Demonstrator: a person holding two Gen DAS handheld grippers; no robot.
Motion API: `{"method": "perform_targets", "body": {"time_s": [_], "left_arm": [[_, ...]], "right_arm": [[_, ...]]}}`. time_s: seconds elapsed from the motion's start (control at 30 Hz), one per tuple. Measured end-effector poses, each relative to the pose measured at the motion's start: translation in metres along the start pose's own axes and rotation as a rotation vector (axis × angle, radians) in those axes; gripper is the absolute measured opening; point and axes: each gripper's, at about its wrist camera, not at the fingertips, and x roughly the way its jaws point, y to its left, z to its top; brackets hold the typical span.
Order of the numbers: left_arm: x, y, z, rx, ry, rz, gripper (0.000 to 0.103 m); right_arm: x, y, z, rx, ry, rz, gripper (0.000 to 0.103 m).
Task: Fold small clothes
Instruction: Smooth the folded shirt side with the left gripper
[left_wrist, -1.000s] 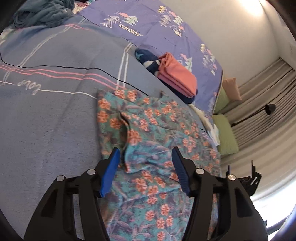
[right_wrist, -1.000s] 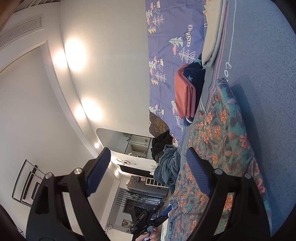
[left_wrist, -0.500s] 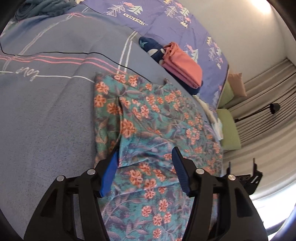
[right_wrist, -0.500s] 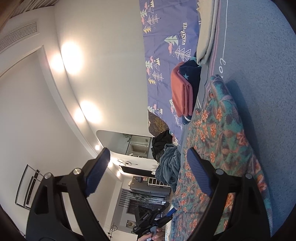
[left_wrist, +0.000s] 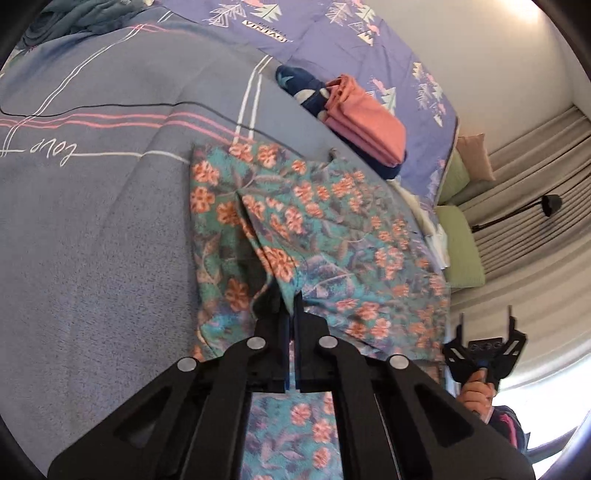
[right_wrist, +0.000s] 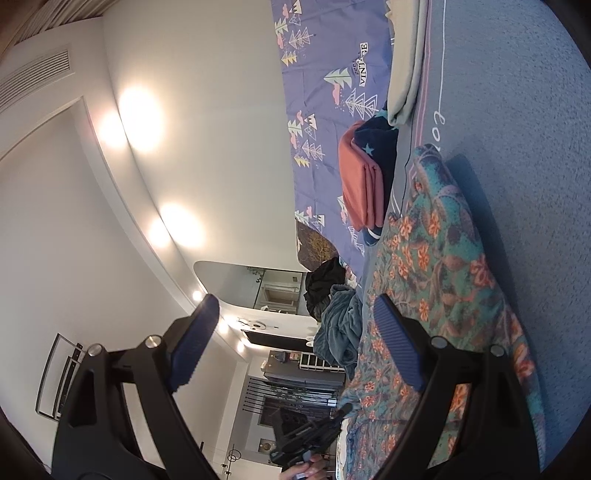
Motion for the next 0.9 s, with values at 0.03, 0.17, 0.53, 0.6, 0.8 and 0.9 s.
{"method": "perform_targets", "body": {"time_s": [0.03,0.17,0.53,0.6,0.8,0.9], "left_arm": [[-0.003,-0.002,0.002,0.006,0.001,-0.007,0.000],[-0.010,-0.006,0.008,0.035,0.034,-0.019,0.000],[-0.005,0.036,0.013,-0.051,0.114,-0.022,0.001],[-0.006,0.037,0.016,-0.038,0.110,0.015,0.001],[-0.016,0.037,0.018,-0.031,0.078,0.049,0.002],[-0.022,0.022,0.013,-0.008,0.050,-0.015,0.014]], "right_arm": [[0.001,0.000,0.000,0.001,0.000,-0.001,0.087],[0.000,-0.001,-0.001,0.007,0.000,-0.005,0.087],[-0.001,0.000,-0.001,0.008,0.004,-0.016,0.087],[-0.002,0.000,-0.001,0.006,0.006,-0.019,0.087],[0.001,0.001,-0.001,-0.004,0.015,-0.036,0.087],[0.016,0.009,-0.007,-0.047,0.102,-0.068,0.087]]}}
